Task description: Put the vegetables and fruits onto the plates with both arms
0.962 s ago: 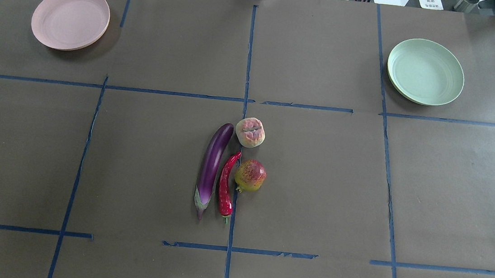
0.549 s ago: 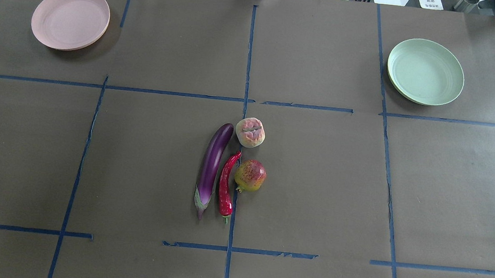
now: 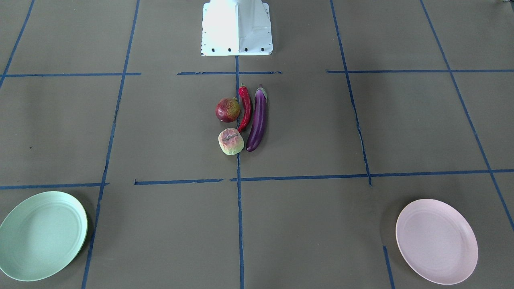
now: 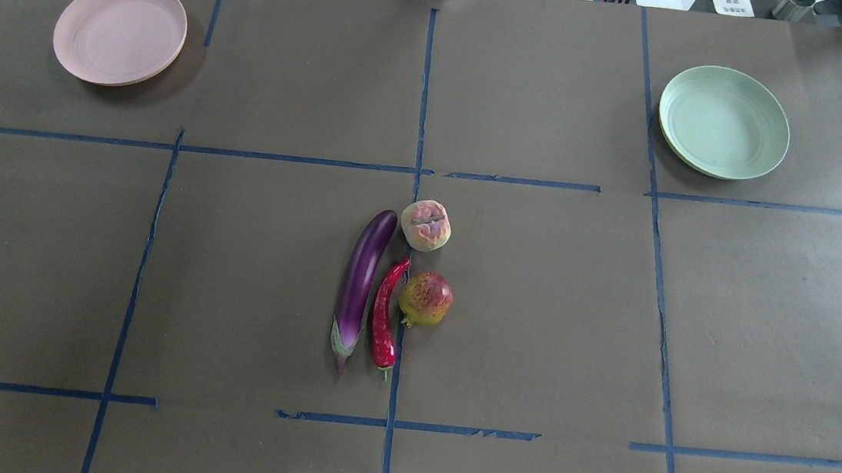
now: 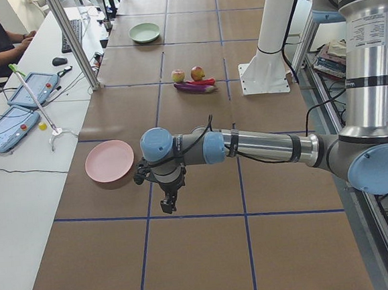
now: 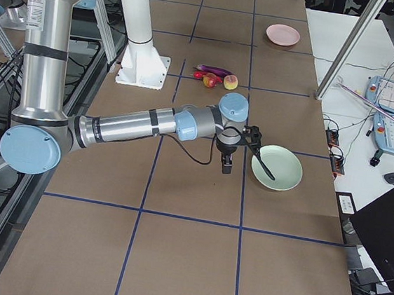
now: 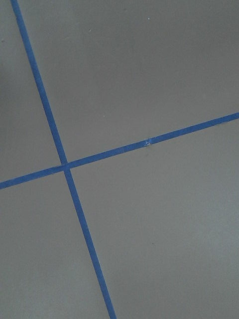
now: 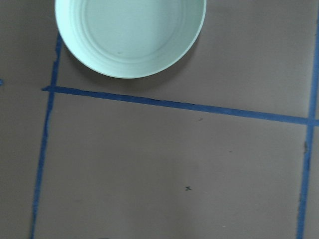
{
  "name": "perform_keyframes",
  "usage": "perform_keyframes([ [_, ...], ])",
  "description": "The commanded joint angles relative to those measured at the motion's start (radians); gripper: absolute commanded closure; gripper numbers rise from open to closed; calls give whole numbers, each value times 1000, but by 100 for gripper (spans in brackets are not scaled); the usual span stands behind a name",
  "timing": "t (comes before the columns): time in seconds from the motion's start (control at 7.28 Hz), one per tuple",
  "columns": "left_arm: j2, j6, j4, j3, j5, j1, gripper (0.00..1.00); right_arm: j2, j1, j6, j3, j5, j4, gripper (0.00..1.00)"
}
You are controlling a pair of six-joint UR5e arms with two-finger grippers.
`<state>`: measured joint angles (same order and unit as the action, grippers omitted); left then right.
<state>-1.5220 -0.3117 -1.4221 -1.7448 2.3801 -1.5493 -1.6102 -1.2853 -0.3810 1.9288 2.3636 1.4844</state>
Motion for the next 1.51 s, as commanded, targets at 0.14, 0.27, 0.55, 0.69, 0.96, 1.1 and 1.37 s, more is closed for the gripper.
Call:
perform_keyframes([
  [0.14, 11, 2, -52, 16, 34, 2, 0, 220, 310, -631, 87, -71, 0, 1],
  [0.27, 13, 3, -81, 16, 34, 2, 0, 309, 428, -788, 87, -164, 4, 1],
  [0.55, 11, 3, -89, 18, 33, 14, 0, 436, 687, -1029, 67, -390, 16, 1],
  [0.69, 9, 6, -103, 21, 30, 15, 0, 497, 769, -1123, 17, -465, 14, 1],
  [0.96, -3, 8, -138, 53, 27, 18, 0, 628, 858, -1281, -144, -570, 16, 1],
  [1.1, -3, 8, -138, 50, 28, 20, 0, 671, 876, -1323, -195, -570, 17, 1],
  [1.37, 0, 6, -138, 48, 31, 18, 0, 694, 889, -1351, -231, -572, 22, 1],
])
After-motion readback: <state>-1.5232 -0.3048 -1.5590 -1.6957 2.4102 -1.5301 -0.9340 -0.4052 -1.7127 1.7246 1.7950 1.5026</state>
